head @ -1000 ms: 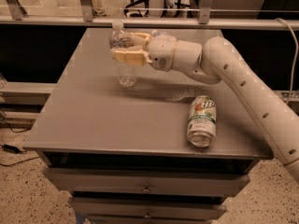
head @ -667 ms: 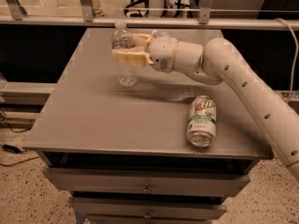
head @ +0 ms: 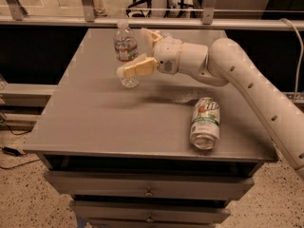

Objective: Place water bottle upright

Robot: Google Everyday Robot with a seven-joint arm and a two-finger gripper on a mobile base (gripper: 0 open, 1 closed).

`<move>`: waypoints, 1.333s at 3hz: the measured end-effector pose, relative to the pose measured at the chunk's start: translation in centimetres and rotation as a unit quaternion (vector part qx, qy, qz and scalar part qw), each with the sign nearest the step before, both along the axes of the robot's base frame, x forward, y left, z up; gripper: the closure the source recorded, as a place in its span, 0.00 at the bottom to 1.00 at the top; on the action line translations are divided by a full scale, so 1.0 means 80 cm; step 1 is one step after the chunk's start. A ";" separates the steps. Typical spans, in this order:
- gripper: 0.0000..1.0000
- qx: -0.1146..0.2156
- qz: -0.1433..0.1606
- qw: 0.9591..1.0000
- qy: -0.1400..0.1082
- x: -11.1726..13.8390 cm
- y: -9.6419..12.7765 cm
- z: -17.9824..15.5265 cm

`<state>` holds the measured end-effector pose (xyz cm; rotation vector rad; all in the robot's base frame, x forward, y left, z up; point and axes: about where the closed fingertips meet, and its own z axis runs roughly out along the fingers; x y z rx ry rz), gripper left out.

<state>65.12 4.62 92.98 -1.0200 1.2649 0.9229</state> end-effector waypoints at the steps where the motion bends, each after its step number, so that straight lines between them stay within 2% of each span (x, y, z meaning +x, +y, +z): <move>1: 0.00 -0.054 -0.001 0.998 0.009 -0.004 -0.016 0.010; 2: 0.00 -0.114 -0.001 0.993 0.014 -0.016 -0.049 0.034; 3: 0.00 -0.177 -0.049 0.983 0.028 -0.027 -0.124 0.065; 4: 0.00 -0.185 -0.053 0.981 0.034 -0.028 -0.132 0.065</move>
Offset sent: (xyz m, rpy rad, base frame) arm -0.0255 -0.0812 0.0495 -0.3801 0.0427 -0.0047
